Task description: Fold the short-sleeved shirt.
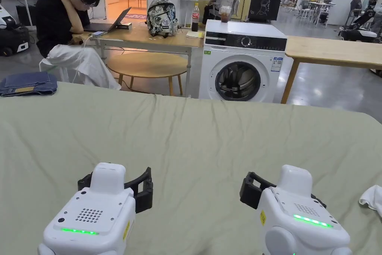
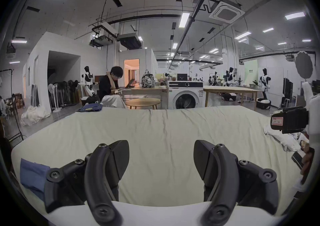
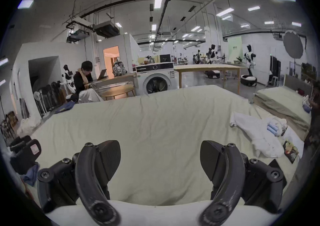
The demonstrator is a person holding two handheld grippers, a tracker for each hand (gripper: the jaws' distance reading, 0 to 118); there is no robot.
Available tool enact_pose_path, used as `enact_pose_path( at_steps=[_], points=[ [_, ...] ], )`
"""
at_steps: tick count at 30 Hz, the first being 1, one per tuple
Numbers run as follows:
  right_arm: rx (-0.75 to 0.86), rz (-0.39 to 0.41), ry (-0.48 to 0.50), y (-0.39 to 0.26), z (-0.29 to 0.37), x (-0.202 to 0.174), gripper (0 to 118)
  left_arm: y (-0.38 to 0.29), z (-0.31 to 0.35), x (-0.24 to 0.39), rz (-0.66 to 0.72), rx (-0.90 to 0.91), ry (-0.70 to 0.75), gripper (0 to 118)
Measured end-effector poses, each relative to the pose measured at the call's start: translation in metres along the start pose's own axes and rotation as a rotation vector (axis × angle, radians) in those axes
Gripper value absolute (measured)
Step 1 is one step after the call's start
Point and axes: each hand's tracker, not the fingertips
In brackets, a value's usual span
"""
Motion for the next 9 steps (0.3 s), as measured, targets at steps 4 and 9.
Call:
enact_pose_path(
  at_steps=[4, 9],
  points=[
    [0.017, 0.046, -0.007, -0.0016, 0.0005, -0.0026, 96, -0.0046, -0.0005, 0.0017, 0.002, -0.010, -0.001, 78],
    [0.030, 0.058, 0.002, -0.0043, -0.0016, -0.0047, 96, -0.0072, -0.0008, 0.0022, 0.012, -0.021, -0.005, 78]
  ],
)
